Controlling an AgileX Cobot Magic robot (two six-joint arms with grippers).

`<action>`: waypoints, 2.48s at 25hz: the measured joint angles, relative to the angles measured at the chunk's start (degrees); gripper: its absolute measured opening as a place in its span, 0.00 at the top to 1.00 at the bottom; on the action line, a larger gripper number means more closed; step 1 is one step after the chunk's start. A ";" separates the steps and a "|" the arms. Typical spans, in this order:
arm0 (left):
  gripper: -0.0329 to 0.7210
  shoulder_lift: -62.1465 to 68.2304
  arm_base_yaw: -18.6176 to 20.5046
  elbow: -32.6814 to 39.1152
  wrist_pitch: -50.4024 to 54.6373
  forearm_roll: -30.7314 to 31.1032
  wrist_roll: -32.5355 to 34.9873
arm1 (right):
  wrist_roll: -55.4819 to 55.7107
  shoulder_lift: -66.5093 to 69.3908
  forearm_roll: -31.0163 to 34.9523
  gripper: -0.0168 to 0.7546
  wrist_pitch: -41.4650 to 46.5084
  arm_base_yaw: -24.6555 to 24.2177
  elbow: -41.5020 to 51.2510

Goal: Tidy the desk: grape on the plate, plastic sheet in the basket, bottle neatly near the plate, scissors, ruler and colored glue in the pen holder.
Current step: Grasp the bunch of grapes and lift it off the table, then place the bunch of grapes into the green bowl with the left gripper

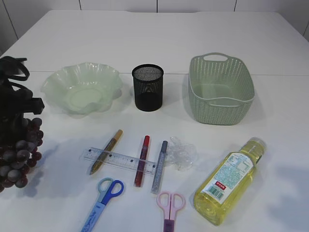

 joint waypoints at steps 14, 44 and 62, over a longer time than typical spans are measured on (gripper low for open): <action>0.77 -6.10 0.00 -14.28 4.69 -0.10 0.00 | 0.00 0.00 0.00 0.34 0.00 0.00 0.00; 0.78 9.23 0.00 -32.69 -11.74 4.55 2.30 | 0.00 0.00 -0.23 0.34 0.22 0.00 0.00; 0.78 24.99 0.00 -40.25 -20.54 5.89 2.30 | 0.00 0.00 -0.45 0.34 0.57 0.00 0.00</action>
